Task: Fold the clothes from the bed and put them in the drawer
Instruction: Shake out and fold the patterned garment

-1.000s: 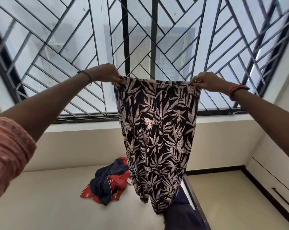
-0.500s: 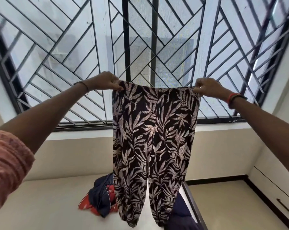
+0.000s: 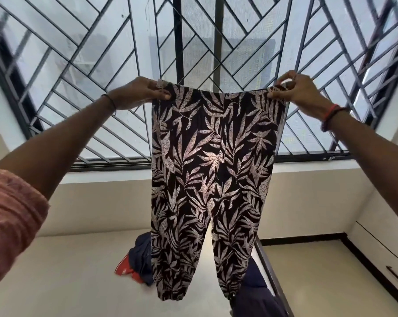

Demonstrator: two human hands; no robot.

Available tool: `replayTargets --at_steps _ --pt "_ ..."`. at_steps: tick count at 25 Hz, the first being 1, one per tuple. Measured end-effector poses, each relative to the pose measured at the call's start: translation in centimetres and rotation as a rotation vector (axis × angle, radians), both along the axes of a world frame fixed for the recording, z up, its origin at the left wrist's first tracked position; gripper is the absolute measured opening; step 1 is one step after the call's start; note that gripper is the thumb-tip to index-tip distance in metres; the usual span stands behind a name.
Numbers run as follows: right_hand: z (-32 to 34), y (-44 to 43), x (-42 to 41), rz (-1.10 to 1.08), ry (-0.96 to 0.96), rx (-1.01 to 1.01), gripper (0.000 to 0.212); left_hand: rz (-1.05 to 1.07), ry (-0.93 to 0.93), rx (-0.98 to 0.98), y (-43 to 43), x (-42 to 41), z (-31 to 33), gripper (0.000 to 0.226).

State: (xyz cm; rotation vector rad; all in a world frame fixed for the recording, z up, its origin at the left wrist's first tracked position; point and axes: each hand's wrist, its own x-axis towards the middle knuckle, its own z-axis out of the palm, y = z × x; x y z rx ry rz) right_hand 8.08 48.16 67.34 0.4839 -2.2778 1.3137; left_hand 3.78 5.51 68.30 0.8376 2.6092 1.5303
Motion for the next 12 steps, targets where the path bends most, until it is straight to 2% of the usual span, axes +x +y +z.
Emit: replayTargets --at_steps 3,8,10,12 --pt "-0.3 0.2 -0.8 -0.03 0.032 0.06 0.052 0.044 -0.069 -0.061 -0.6 -0.7 -0.5 0.03" --pt "0.9 -1.0 -0.2 0.0 0.072 0.194 0.038 -0.004 -0.205 -0.099 -1.9 -1.5 -0.7 0.035" --pt "1.8 -0.8 0.6 0.098 -0.004 0.171 0.033 0.046 -0.229 -0.169 -3.1 -1.9 -0.4 0.051" --pt "2.7 -0.6 1.5 0.211 -0.097 0.128 0.026 0.133 -0.262 -0.247 -3.8 -3.0 0.3 0.054"
